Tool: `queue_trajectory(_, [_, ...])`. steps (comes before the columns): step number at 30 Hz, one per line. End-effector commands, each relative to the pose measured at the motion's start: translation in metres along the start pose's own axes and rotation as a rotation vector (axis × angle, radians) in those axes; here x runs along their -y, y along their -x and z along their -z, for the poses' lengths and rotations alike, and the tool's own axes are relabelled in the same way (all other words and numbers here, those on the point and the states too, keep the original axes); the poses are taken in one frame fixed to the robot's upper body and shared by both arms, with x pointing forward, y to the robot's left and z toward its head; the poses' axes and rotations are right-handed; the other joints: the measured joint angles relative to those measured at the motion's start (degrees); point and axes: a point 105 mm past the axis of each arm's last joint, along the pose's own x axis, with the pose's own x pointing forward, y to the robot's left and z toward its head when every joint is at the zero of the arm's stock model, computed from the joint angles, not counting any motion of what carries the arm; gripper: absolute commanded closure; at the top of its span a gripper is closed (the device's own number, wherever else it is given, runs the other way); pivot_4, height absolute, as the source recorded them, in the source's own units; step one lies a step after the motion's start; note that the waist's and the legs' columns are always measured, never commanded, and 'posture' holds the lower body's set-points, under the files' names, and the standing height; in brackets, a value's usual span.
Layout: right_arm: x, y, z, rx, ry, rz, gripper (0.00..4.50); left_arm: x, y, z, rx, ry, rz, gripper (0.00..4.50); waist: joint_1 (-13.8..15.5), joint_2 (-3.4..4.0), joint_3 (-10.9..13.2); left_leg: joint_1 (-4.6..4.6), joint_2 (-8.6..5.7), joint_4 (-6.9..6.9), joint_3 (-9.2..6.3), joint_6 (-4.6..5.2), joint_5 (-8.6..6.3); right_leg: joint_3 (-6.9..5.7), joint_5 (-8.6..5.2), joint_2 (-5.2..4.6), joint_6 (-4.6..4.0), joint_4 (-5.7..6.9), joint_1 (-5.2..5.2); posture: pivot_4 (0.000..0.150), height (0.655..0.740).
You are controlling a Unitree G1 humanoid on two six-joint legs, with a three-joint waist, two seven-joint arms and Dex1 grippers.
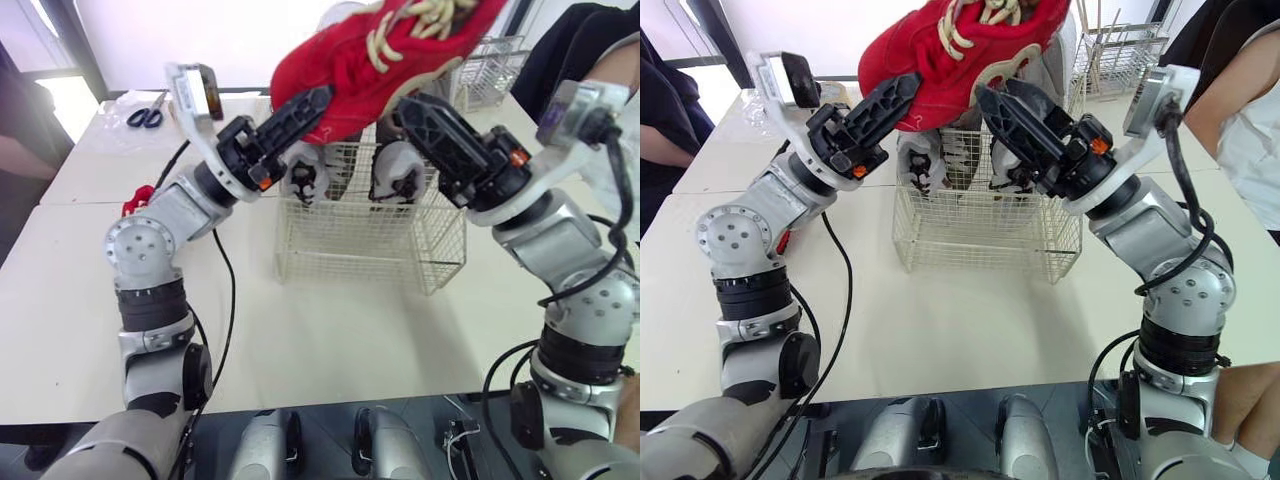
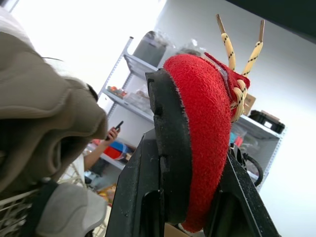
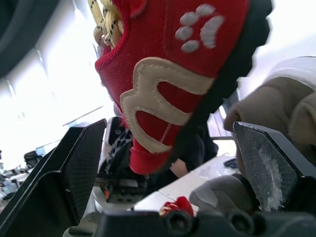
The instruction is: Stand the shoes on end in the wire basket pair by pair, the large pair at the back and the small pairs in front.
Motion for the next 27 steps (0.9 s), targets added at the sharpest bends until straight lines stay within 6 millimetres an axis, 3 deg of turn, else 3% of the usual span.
queue_trajectory(1, [-0.01,-0.009,-0.012,0.056,0.037,-0.06,0.05,0.012,-0.004,-0.002,0.009,-0.037,0.047,4.21,-0.05,0.0,0.0,0.01,0.01,0.0,-0.01,0.0,0.0,0.0,0.0,0.01,0.0,0.0,0.0,0.15,0.74])
queue_trajectory(8, [-0.013,-0.017,-0.017,0.101,0.022,-0.093,0.05,0.009,-0.003,0.005,-0.001,-0.033,0.037,4.21,0.07,0.0,0.0,0.0,0.01,-0.01,0.0,0.0,0.0,0.0,0.0,0.01,0.0,-0.01,0.0,0.15,0.74])
queue_trajectory(10, [-0.013,-0.018,-0.017,0.102,0.019,-0.095,0.82,0.008,-0.002,0.006,-0.003,-0.035,0.03,4.21,0.03,0.0,0.0,0.0,0.01,-0.01,0.0,0.0,0.0,0.0,0.0,0.01,0.0,-0.01,0.0,0.15,0.74])
queue_trajectory(16, [-0.014,-0.018,-0.019,0.111,0.011,-0.098,3.76,0.006,-0.002,0.008,-0.009,-0.031,0.021,4.21,-0.01,0.0,0.0,0.0,0.01,-0.01,-0.01,0.0,0.0,0.0,0.0,0.01,0.0,-0.02,0.0,0.15,0.74])
queue_trajectory(18, [-0.014,-0.018,-0.02,0.11,0.013,-0.099,3.99,0.005,-0.002,0.009,-0.014,-0.024,0.014,4.21,-0.01,0.0,0.0,0.0,0.01,-0.02,-0.01,0.0,0.0,0.0,0.0,0.01,0.0,-0.02,0.0,0.15,0.74])
queue_trajectory(23, [-0.014,-0.019,-0.022,0.095,0.026,-0.088,3.99,0.006,0.001,0.011,-0.041,0.001,0.005,1.88,-0.05,0.01,0.0,0.0,0.02,-0.02,-0.01,0.01,-0.01,0.0,0.0,0.01,0.0,-0.02,0.0,0.15,0.74])
queue_trajectory(26, [-0.012,-0.019,-0.024,0.084,0.03,-0.084,3.99,0.008,0.005,0.011,-0.063,0.003,0.008,0.25,-0.06,0.01,0.01,0.0,0.02,-0.03,-0.01,0.01,-0.01,0.0,0.0,0.01,0.0,-0.02,-0.02,0.15,0.74])
queue_trajectory(27, [-0.012,-0.019,-0.024,0.08,0.03,-0.083,3.99,0.009,0.006,0.01,-0.066,0.0,0.007,0.1,-0.04,0.01,0.01,0.0,0.02,-0.03,-0.01,0.01,-0.01,0.0,0.0,0.01,-0.01,-0.02,-0.02,0.15,0.74])
